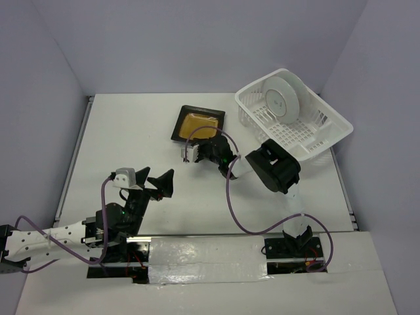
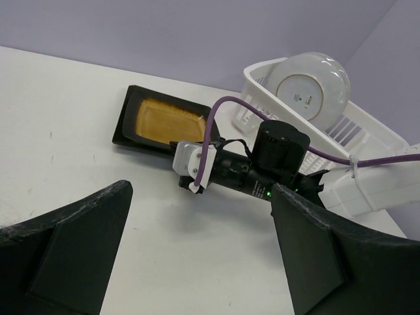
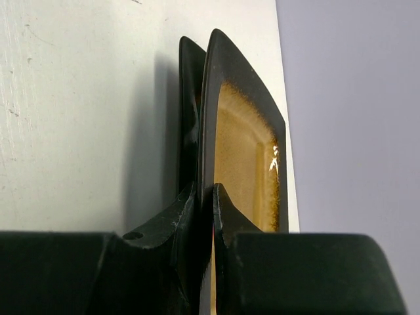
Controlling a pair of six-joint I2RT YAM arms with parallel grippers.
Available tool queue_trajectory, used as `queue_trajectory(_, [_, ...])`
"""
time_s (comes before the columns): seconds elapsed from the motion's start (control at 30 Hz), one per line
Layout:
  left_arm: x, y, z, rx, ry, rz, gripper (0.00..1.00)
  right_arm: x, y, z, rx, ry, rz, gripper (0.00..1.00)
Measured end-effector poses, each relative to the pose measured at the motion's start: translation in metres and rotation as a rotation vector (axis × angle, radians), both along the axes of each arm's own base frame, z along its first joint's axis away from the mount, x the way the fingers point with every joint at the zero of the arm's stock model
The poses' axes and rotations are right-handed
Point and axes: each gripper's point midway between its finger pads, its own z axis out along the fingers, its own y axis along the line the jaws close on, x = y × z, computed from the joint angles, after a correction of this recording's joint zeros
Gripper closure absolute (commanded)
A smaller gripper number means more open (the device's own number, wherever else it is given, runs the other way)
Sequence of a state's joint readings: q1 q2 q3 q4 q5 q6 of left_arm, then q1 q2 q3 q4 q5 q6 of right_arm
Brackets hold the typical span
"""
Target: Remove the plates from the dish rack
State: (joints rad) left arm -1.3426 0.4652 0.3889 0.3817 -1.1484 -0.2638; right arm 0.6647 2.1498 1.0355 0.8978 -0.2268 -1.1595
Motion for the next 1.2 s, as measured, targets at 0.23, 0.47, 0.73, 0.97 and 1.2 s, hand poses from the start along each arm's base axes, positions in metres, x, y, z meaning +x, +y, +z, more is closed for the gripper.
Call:
queue_trajectory(0.23, [0.000, -0.001, -0.001, 0.004, 0.001, 0.000, 0.01, 0.000, 0.000, 0.000, 0.007, 0.009, 0.002, 0.89])
queue_trajectory(0.47, [0.000, -0.001, -0.001, 0.005, 0.001, -0.001, 0.00, 0.002, 0.000, 0.007, 0.011, -0.026, -0.003, 0.69])
queue_trajectory(0.73, [0.000, -0.005, -0.002, 0.019, 0.000, -0.011, 0.02, 0.009, 0.000, 0.031, 0.055, -0.120, -0.019, 0.57])
queue_trajectory(0.97, [0.000, -0.010, 0.002, 0.032, 0.000, -0.029, 0.02, 0.008, -0.004, 0.028, 0.049, -0.120, -0.034, 0.34])
queue_trajectory(1.2, [-0.003, -0.006, 0.011, -0.008, -0.012, -0.047, 0.02, 0.001, -0.012, 0.014, 0.025, -0.090, -0.050, 0.33])
